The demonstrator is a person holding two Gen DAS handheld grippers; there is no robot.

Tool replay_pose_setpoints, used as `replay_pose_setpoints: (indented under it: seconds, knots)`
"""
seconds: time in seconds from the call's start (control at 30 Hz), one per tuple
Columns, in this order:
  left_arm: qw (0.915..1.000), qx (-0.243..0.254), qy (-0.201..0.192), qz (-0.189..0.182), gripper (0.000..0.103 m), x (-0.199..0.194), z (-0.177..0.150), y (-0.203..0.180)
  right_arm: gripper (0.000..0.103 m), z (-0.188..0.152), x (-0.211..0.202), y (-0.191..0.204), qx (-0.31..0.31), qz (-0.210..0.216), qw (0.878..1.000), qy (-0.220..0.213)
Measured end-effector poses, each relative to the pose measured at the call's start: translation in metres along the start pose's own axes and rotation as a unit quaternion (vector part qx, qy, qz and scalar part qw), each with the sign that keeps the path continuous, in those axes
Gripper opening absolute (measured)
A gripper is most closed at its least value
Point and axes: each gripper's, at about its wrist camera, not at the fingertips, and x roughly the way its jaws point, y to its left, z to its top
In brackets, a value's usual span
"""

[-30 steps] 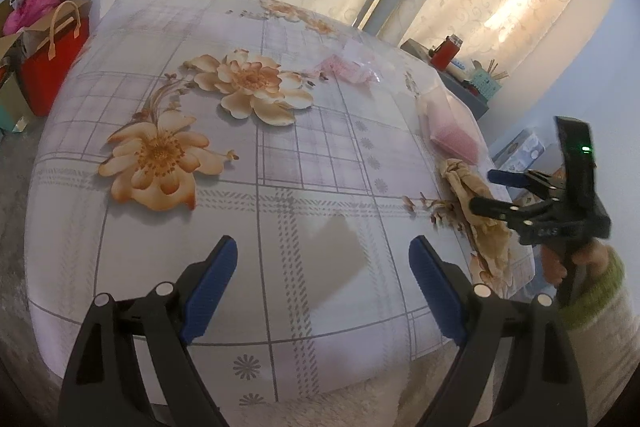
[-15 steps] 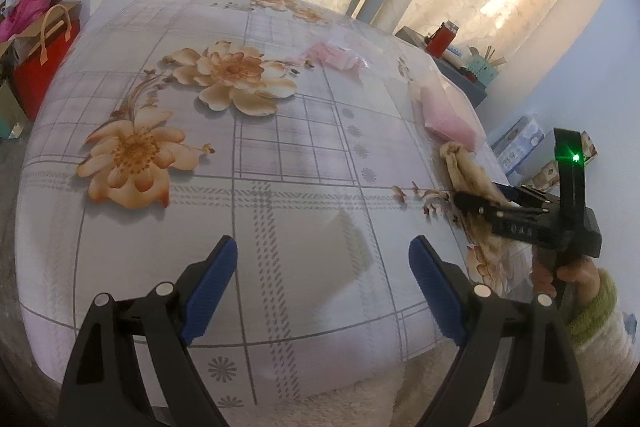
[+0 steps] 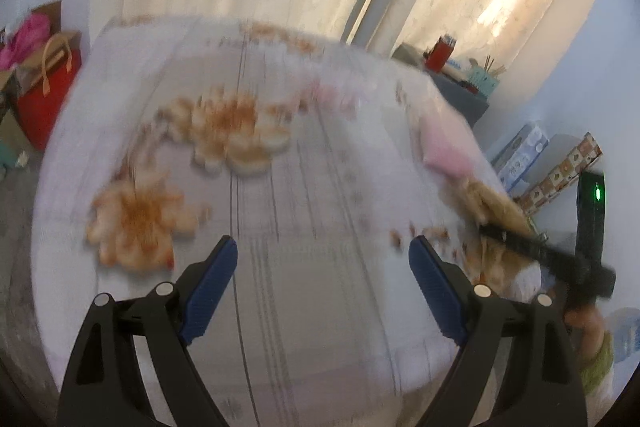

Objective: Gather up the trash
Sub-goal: 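Grasp the crumpled tan paper with the right tool, then grasp the clear red-printed plastic bag with the left tool while the right tool holds the paper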

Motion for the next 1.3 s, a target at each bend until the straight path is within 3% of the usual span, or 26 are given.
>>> replay_pose_setpoints:
  seconds: [0.17, 0.33, 0.53, 0.67, 0.83, 1.0, 1.3]
  knots:
    - [0.9989, 0.012, -0.044, -0.007, 0.085, 0.008, 0.046, -0.002, 0.012, 0.005, 0.000, -0.011, 0.010, 0.018, 1.000, 0.000]
    - [0.9984, 0.030, -0.045, -0.018, 0.085, 0.040, 0.097, -0.008, 0.012, 0.003, 0.007, -0.020, 0.025, 0.036, 0.999, 0.007]
    - [0.9971, 0.073, 0.021, -0.004, 0.092, 0.106, 0.145, -0.028, 0.012, 0.001, 0.008, -0.023, 0.033, 0.057, 0.998, 0.012]
    - [0.9891, 0.109, 0.089, 0.043, 0.093, 0.161, 0.160, -0.039, 0.012, 0.000, 0.007, -0.027, 0.034, 0.067, 0.997, 0.013]
    - [0.9825, 0.085, 0.153, 0.063, 0.093, 0.204, 0.167, -0.028, 0.012, 0.001, 0.008, -0.031, 0.036, 0.078, 0.996, 0.016]
    - [0.9816, 0.057, 0.162, 0.083, 0.066, 0.213, 0.167, -0.018, 0.012, 0.003, 0.009, -0.032, 0.037, 0.085, 0.996, 0.017]
    - [0.9798, 0.079, 0.149, 0.107, 0.039, 0.194, 0.152, -0.012, 0.012, 0.004, 0.011, -0.035, 0.041, 0.087, 0.995, 0.019]
